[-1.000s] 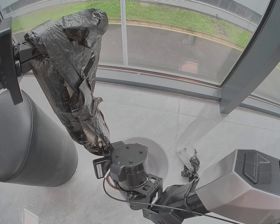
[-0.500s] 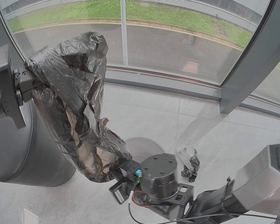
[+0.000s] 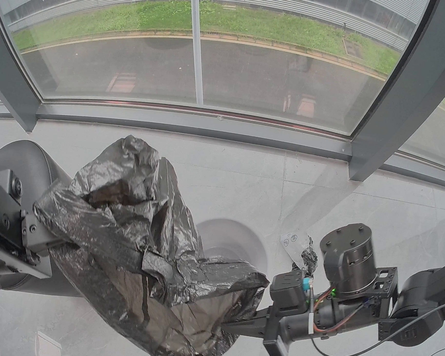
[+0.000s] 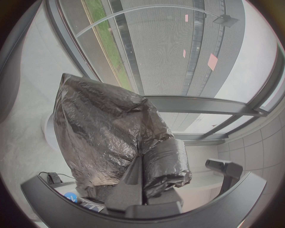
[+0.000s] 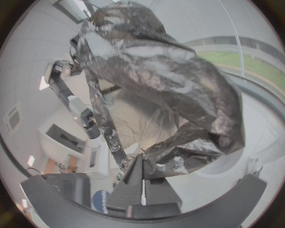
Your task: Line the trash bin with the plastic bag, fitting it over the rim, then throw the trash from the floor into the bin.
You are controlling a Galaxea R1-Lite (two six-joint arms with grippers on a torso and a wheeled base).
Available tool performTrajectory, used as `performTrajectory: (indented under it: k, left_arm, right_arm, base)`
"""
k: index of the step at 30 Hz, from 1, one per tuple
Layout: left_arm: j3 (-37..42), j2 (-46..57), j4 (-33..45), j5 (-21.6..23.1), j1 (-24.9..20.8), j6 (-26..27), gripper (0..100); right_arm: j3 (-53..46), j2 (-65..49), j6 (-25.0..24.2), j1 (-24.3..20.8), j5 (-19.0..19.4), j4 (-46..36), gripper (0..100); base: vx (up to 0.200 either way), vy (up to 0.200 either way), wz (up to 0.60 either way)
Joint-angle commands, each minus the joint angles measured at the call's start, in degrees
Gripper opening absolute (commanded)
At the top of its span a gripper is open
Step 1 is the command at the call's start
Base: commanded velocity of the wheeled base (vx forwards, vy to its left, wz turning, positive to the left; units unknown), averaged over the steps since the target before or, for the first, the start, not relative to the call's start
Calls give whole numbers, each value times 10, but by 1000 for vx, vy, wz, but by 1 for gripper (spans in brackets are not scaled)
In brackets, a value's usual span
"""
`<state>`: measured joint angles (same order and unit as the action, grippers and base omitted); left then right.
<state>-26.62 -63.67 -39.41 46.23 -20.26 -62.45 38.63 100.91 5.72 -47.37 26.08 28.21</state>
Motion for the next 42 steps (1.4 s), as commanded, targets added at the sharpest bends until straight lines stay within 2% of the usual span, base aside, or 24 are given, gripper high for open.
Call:
performTrajectory:
  k: [1,2,5,6,7,8,14,17,18,22,25,32,34,36,42]
  left_arm:
    - [62,-10,-39,46,35,10,0]
    - [69,-27,-40,57,34,11,0]
    - [71,-44,-40,62,34,13,0]
    - [72,-62,-40,69,33,18,0]
    - [72,-62,-40,69,33,18,0]
    - [73,-79,-41,82,32,26,0]
    - [71,-118,-43,128,32,48,0]
    - [69,-124,-44,133,32,49,0]
    - [61,-145,-50,146,32,49,0]
    - [62,-167,-68,149,28,48,0]
    - [61,-181,-78,149,20,48,0]
    - [61,-247,-163,149,-2,48,0]
    - [61,-247,-163,149,-2,48,0]
    - [61,-291,-223,149,-14,48,0]
    - [62,-361,-309,147,-18,44,0]
  right_arm:
    - [-11,-76,-17,39,57,-53,0]
    - [-11,-83,-25,43,95,-76,0]
    - [-11,-91,-40,43,119,-102,0]
    - [-11,-97,-51,43,142,-122,0]
    - [-11,-97,-51,43,142,-122,0]
    - [-16,-99,-54,44,161,-131,0]
    - [-44,-111,-54,51,185,-133,0]
    - [-48,-113,-54,51,187,-133,0]
    - [-63,-124,-55,58,206,-133,0]
    - [-77,-134,-54,76,236,-132,0]
    - [-80,-136,-54,87,242,-131,0]
    - [-77,-110,-50,127,245,-123,0]
    - [-77,-110,-50,127,245,-123,0]
    - [-74,-82,-49,149,245,-107,0]
    - [-75,-14,-52,169,244,-41,0]
  base:
    - [0,0,0]
    - [0,0,0]
    - [0,0,0]
    - [0,0,0]
    - [0,0,0]
    - [0,0,0]
    - [0,0,0]
    - [0,0,0]
    - [0,0,0]
    - [0,0,0]
    - [0,0,0]
    - [0,0,0]
    - [0,0,0]
    - [0,0,0]
    - [0,0,0]
